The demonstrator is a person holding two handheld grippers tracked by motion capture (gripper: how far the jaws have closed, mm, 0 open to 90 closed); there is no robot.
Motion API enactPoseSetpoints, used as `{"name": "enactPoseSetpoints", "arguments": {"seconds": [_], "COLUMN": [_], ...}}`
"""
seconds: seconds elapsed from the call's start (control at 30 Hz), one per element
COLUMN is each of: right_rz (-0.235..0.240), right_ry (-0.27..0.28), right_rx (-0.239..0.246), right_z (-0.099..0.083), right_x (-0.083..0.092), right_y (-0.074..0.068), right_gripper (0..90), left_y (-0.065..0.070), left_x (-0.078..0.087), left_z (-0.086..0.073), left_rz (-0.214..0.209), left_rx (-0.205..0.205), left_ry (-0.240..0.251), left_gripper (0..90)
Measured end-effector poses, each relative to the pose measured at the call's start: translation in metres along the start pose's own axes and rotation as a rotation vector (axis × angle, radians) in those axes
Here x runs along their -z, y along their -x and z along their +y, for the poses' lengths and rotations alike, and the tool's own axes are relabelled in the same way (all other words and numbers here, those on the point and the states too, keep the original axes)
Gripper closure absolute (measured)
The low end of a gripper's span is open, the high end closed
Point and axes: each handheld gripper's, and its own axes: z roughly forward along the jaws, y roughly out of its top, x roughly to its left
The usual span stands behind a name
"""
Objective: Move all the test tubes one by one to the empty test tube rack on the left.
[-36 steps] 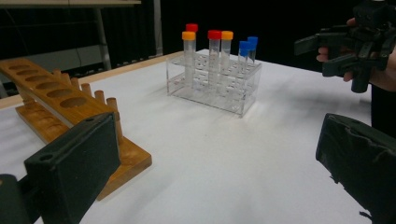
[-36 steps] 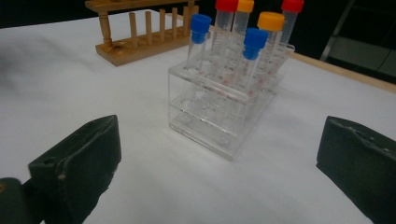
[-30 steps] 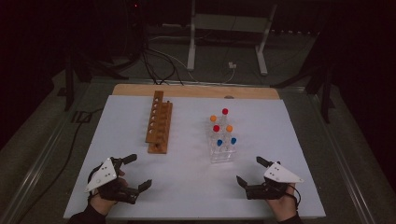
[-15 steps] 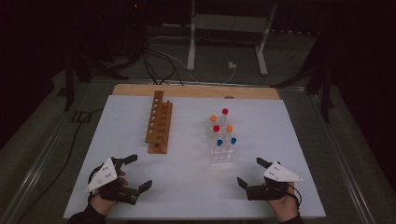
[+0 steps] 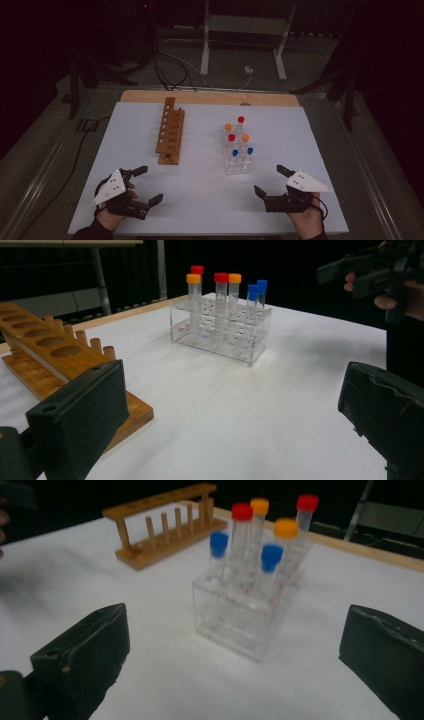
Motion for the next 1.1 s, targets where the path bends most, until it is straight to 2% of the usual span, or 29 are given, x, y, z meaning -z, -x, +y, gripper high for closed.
{"name": "enactPoseSetpoints", "arguments": {"seconds": [0.2,0.4,0.5,0.6,0.63,0.7,0.73,0.83,0.93,0.97,1.1], "right_rz": [0.006,0.014,0.039,0.017,-0.008,-0.035,-0.045,-0.047,-0.054,-0.052,-0.051], "right_ry": [0.008,0.028,0.06,0.058,0.048,0.026,0.018,0.029,0.023,0.013,-0.022], "right_rx": [0.0,0.031,0.021,0.026,0.03,0.06,0.056,-0.024,-0.041,-0.065,-0.08], "right_z": [0.015,0.027,0.032,0.035,0.037,0.038,0.039,0.039,0.037,0.035,0.031], "right_x": [0.0,-0.004,-0.007,-0.009,-0.013,-0.018,-0.021,-0.031,-0.036,-0.041,-0.053], "right_y": [0.0,0.003,0.006,0.008,0.01,0.012,0.012,0.015,0.017,0.019,0.02], "right_gripper": [0.0,0.0,0.0,0.0,0.0,0.0,0.0,0.0,0.0,0.0,0.0], "left_y": [0.0,0.0,0.0,0.0,0.0,0.0,0.0,0.0,0.0,0.0,0.0], "left_x": [0.0,0.001,0.0,0.001,0.001,0.001,0.001,0.001,0.001,0.001,0.001], "left_z": [0.0,0.0,0.0,0.0,0.0,0.0,0.0,0.0,0.0,0.0,0.0], "left_rz": [-0.001,0.0,-0.001,0.001,0.001,0.001,0.001,0.0,0.001,0.0,-0.002], "left_rx": [0.003,0.004,0.003,0.003,0.003,0.003,0.004,0.002,0.003,0.004,0.005], "left_ry": [0.005,0.009,0.007,0.008,0.009,0.007,0.007,0.007,0.005,0.007,0.006], "left_gripper": [0.4,0.4,0.4,0.4,0.4,0.4,0.4,0.4,0.4,0.4,0.4]}}
